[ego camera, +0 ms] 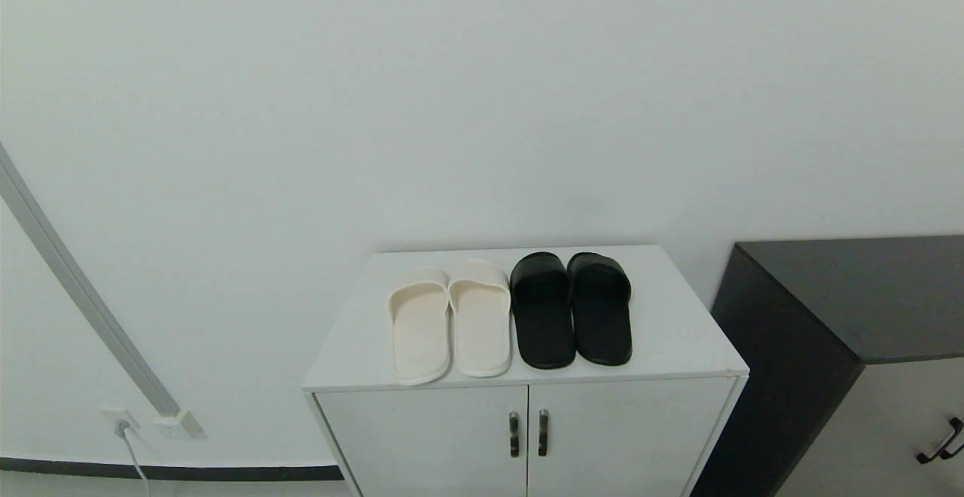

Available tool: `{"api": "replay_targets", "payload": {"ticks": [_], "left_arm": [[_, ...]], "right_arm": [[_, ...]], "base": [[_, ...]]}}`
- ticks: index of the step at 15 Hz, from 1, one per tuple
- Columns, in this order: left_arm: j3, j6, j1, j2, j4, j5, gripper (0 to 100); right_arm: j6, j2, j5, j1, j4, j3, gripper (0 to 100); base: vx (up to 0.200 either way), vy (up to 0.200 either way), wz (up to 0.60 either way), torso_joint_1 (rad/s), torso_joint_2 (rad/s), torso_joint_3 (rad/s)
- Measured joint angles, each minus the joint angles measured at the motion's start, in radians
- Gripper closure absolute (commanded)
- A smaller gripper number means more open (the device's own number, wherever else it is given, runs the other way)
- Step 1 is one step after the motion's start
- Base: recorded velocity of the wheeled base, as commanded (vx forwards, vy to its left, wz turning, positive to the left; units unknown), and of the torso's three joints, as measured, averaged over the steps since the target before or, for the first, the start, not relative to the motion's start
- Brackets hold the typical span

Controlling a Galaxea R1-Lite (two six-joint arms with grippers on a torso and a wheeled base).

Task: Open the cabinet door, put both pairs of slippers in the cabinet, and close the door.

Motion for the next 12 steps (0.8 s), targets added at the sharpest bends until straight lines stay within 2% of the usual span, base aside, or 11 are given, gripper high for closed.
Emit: {"api": "replay_targets", "payload": {"ticks": [10,12], "left_arm": [[0.000,-0.002,0.000,0.000,0.000,0.000,100],[0.000,-0.001,0.000,0.000,0.000,-0.001,100]], "right_arm": [[-0.017,0.000,0.021,0.000,-0.012,-0.003,0],[0.020,0.017,0.021,0.006,-0.034,-0.073,0]], "base": [[0.000,0.000,0.00,0.000,0.00,0.000],[0.000,0.000,0.00,0.000,0.00,0.000]]}}
